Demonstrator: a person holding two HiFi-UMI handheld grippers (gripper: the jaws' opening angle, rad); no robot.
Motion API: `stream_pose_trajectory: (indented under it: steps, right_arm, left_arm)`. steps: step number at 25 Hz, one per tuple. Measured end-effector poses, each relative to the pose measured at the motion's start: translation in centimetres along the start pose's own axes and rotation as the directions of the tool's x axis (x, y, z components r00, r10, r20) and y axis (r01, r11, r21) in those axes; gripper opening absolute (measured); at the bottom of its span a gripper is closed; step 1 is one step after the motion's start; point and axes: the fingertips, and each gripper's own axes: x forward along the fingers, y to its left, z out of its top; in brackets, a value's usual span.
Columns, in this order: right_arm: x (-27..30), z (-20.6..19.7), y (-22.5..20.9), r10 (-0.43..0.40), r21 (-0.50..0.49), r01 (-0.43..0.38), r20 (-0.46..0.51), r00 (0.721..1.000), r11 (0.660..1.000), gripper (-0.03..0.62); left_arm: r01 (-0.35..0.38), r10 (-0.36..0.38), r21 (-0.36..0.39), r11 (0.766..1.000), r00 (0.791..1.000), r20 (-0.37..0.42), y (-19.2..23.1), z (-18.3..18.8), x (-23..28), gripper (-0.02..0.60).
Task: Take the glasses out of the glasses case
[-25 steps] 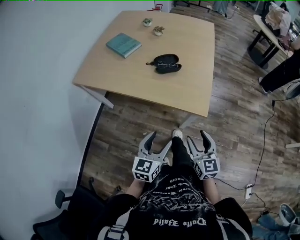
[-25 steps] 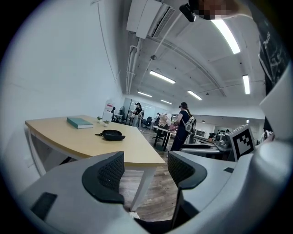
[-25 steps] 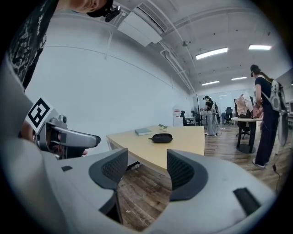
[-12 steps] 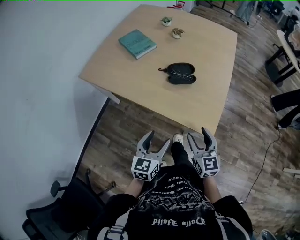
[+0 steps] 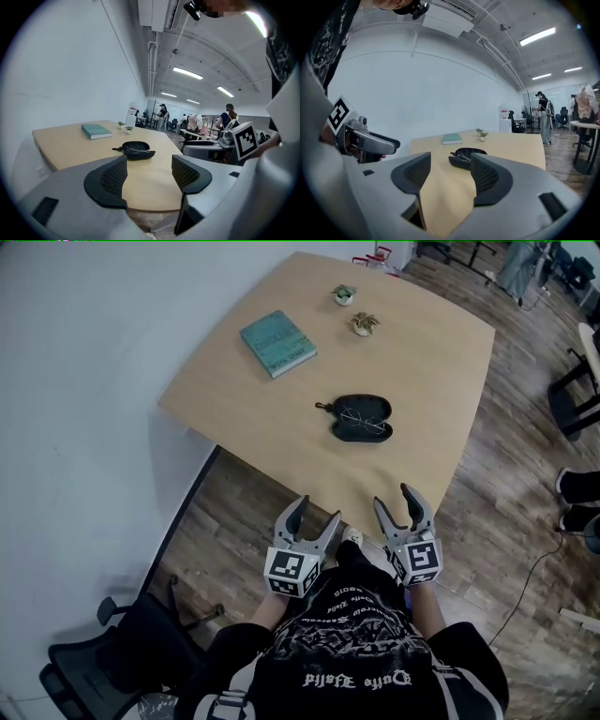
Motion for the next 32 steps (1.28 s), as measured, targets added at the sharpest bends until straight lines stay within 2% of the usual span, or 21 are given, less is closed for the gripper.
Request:
stream_pose_trajectory:
  steps: [10, 15, 21, 32]
  right_arm:
    - [3.2, 0.8, -4.3, 0.073, 0.006, -0.073, 0.000, 0.997, 0.997, 0.262]
    - [3.5, 1.2, -5.8, 0.069, 0.014, -0.069, 0.014, 0.998, 0.997, 0.262]
    - [4.0, 4.3, -7.7, 0.053, -0.022, -0.051, 0.078, 0.996, 0.998, 0.262]
    - [7.0, 7.1, -9.1, 0.065, -0.096, -0.062, 0.026, 0.998, 0.993, 0.262]
  left_arm:
    - [-0.063, 0.063, -0.002, 0.998, 0.998, -0.011, -1.1, 1.3, 4.9, 0.304]
    - [-0.068, 0.067, -0.018, 0.998, 0.997, -0.027, -1.7, 0.8, 6.4, 0.305]
    - [-0.075, 0.075, -0.010, 0.997, 0.997, -0.027, -1.9, 1.5, 7.7, 0.304]
    - [-0.095, 0.095, -0.007, 0.995, 0.995, -0.043, -0.5, 1.9, 8.6, 0.304]
